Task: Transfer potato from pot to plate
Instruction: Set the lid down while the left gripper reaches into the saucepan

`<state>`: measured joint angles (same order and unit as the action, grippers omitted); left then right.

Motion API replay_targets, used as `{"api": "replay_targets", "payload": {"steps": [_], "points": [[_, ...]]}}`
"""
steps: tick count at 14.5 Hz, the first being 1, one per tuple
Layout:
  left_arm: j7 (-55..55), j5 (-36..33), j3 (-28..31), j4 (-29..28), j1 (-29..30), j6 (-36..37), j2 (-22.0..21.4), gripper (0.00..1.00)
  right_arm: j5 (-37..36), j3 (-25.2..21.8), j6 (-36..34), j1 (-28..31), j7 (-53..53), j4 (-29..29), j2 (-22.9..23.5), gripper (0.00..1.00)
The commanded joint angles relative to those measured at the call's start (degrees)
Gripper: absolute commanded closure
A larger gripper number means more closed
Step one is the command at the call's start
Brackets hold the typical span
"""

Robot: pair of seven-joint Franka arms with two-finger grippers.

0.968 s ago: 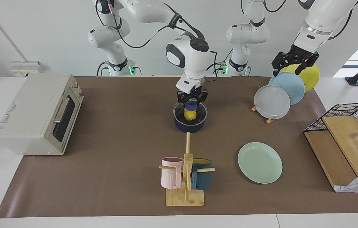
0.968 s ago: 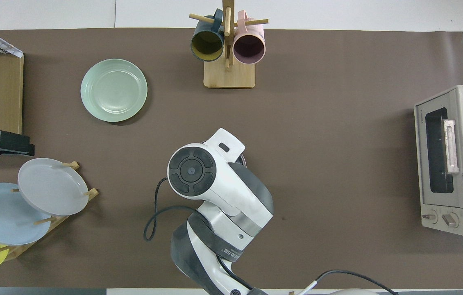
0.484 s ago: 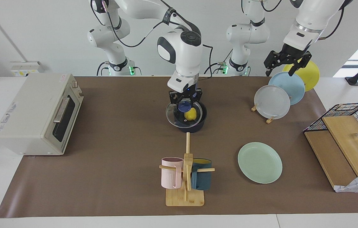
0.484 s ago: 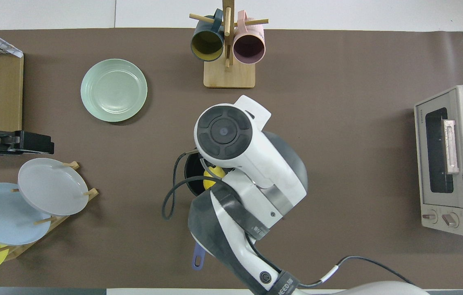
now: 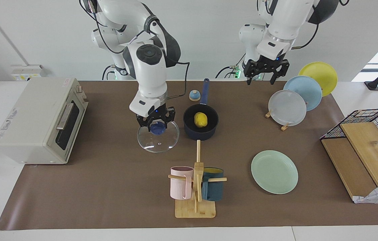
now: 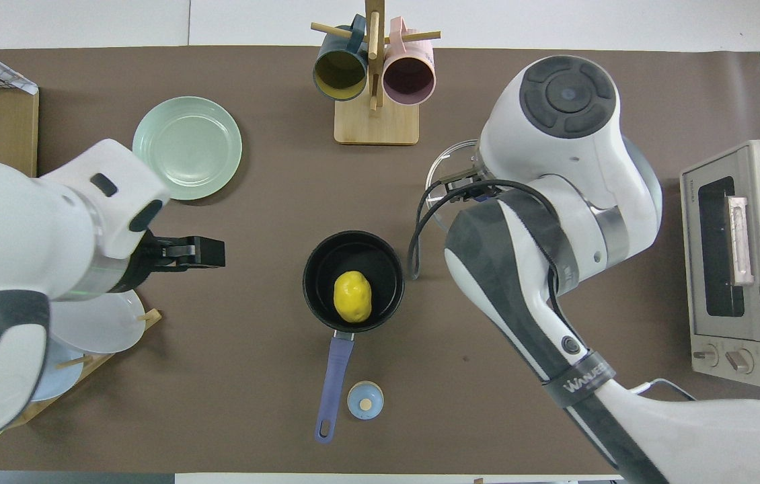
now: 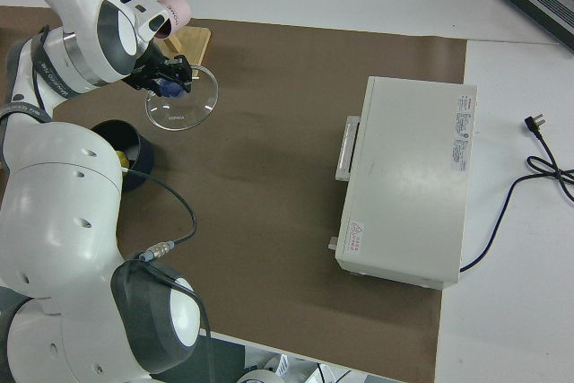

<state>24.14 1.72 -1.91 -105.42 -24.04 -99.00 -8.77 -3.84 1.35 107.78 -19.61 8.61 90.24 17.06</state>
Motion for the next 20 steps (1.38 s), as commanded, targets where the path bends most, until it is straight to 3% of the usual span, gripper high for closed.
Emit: {"api": "replay_targets", "payload": {"steps": [1,3,6,17,18,19,20], "points": [[6.7,0.5,0.9,-5.0,-5.6,-7.2,1.8,0.00,1.6,0.9,1.4,6.4,-8.8,2.7,-1.2,0.61],[11.7,1.1,0.9,-5.8,-8.4,-11.7,5.9,0.00,1.6,0.9,4.7,10.3,-13.6,6.9,-2.5,0.61],[19.9,1.1,0.9,-5.8,-13.3,-23.0,15.9,0.00,1.6,0.8,15.3,14.3,-20.7,17.0,-5.1,0.61],[26.0,1.1,0.9,-7.0,-16.8,-28.8,23.3,0.00,1.6,0.8,24.7,18.1,-22.8,30.2,-6.6,0.55],[26.2,1.1,0.9,-7.0,-17.1,-28.6,23.3,0.00,1.6,0.8,25.3,18.1,-22.7,31.0,-6.8,0.51],[26.2,1.1,0.9,-7.1,-17.4,-27.8,23.2,0.00,1.6,0.8,25.2,18.1,-22.4,31.0,-6.9,0.34],[26.1,1.1,0.9,-7.1,-17.4,-25.7,23.0,0.00,1.6,0.8,24.8,18.1,-22.2,30.5,-6.8,0.10]]}}
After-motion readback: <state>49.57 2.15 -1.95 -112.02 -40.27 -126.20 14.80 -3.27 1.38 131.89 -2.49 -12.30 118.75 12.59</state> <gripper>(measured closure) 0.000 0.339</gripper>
